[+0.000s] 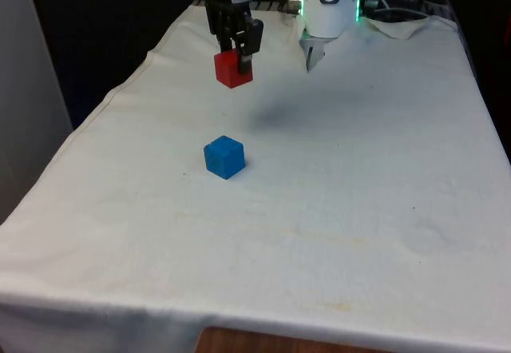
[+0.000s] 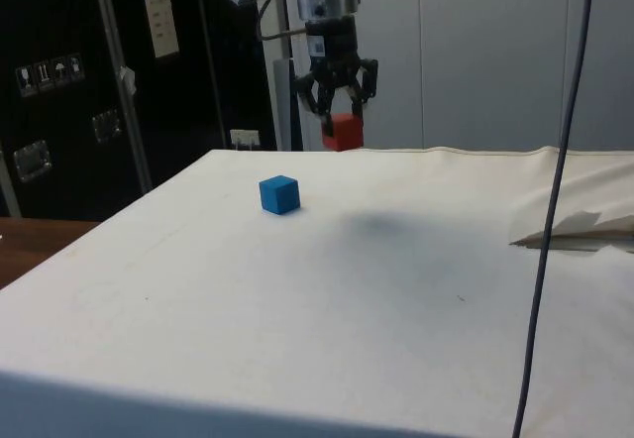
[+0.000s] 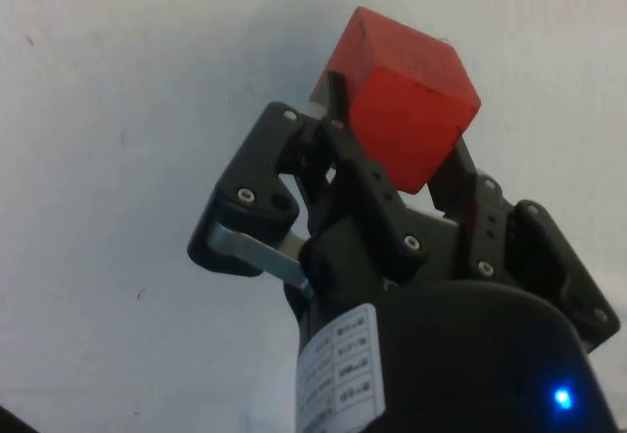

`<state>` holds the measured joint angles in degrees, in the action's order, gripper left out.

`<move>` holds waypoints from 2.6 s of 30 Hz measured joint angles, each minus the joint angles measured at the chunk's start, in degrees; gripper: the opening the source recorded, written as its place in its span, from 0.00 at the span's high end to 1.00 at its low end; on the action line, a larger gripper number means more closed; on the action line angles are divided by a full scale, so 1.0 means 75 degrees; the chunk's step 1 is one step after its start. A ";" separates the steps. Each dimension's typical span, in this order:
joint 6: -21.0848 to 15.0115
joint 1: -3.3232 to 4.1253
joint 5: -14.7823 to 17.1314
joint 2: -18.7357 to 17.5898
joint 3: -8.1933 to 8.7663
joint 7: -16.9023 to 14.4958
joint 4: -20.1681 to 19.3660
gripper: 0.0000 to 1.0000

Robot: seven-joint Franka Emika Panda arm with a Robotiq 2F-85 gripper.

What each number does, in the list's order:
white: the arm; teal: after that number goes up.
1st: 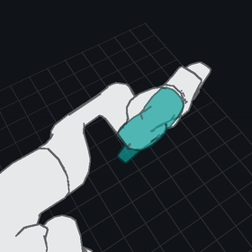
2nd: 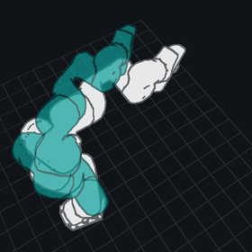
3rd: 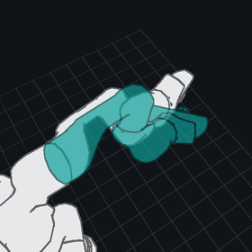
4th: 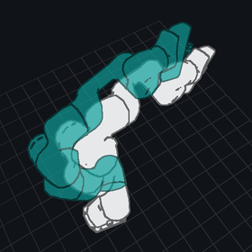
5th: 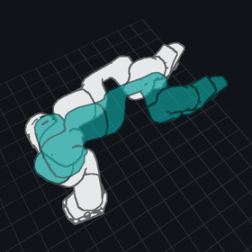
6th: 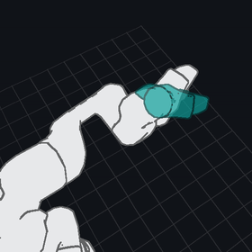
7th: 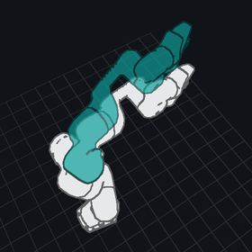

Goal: Stack the two cubes.

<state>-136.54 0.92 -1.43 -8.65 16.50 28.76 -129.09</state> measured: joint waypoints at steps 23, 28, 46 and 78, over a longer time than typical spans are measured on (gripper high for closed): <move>0.0695 0.0038 0.0153 -0.1536 -0.0313 0.0176 0.2177 1.00; 0.0756 0.0053 0.0153 -0.1719 -0.0374 0.0244 0.2437 1.00; 0.0963 0.0053 0.0344 -0.2475 -0.0519 0.0313 0.3369 1.00; 0.0924 -0.0031 0.0626 -0.3102 -0.0443 0.0099 0.3736 1.00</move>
<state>-129.60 0.69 3.27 -31.91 13.18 29.51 -101.07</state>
